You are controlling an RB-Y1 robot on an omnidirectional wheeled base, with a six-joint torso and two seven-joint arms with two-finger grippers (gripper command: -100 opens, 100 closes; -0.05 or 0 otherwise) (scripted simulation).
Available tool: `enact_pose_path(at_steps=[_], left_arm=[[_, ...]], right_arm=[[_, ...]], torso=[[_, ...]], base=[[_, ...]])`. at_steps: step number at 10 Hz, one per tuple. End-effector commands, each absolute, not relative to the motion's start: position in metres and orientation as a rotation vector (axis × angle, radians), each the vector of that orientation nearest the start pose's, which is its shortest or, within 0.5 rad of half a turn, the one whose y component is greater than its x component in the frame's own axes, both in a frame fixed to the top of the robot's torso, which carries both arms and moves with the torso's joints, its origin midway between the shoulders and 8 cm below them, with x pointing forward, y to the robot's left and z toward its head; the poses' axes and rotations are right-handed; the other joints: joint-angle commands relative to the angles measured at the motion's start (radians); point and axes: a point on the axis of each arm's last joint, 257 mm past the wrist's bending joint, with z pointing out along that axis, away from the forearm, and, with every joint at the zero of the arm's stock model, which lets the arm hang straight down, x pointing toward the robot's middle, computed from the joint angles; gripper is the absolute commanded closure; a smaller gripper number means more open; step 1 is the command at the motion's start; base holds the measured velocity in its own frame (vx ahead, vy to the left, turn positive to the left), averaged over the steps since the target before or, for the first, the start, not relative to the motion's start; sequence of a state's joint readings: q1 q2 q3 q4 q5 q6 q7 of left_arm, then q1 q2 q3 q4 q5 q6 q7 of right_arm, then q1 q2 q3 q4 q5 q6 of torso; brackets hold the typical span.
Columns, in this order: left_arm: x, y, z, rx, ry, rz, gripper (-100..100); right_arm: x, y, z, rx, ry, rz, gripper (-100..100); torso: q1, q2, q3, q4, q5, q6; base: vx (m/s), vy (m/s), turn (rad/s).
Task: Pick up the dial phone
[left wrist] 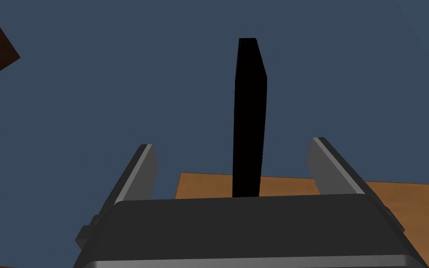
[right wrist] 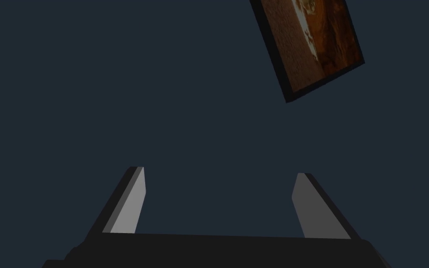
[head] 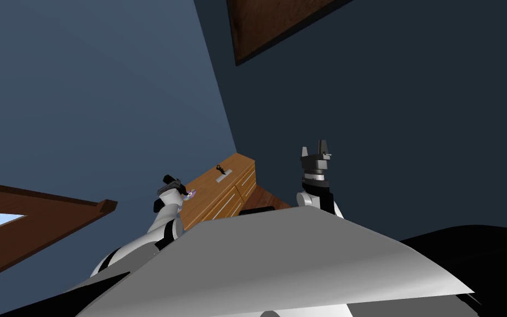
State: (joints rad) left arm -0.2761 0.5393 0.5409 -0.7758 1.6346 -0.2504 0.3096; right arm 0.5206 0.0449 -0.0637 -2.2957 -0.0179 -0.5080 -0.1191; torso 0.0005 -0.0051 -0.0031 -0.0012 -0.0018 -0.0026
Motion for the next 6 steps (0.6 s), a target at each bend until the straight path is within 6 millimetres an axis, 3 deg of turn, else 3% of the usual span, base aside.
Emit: enact_pose_path(at_steps=[1,2,4,5,6], left_arm=[[0.427,0.74,-0.259,-1.858,-0.872,-1.563,-100],[0.418,0.739,-0.272,-1.89,-0.87,-1.548,-100],[0.418,0.739,-0.272,-1.89,-0.87,-1.548,-100],[0.417,0.743,-0.258,-1.915,-0.821,-1.589,-100],[0.41,0.743,-0.266,-1.936,-0.815,-1.573,-100]], right_arm=[[0.332,-0.308,0.027,0.728,0.521,1.351,0],[0.332,-0.308,0.027,0.728,0.521,1.351,0],[0.332,-0.308,0.027,0.728,0.521,1.351,0],[0.332,-0.308,0.027,0.728,0.521,1.351,0],[0.332,-0.308,0.027,0.728,0.521,1.351,0]], torso=[[0.0,0.0,0.0,0.0,0.0,0.0],[-0.001,0.001,0.001,0.0,0.0,-0.001],[0.0,0.002,0.001,0.001,0.0,0.0],[0.003,0.003,0.002,0.001,0.0,0.0],[-0.002,0.0,0.0,0.0,0.0,-0.001]], base=[[0.075,-0.095,0.156],[0.092,-0.119,0.125],[0.043,-0.051,-0.015],[0.11,-0.121,0.161],[0.133,-0.142,0.118]])
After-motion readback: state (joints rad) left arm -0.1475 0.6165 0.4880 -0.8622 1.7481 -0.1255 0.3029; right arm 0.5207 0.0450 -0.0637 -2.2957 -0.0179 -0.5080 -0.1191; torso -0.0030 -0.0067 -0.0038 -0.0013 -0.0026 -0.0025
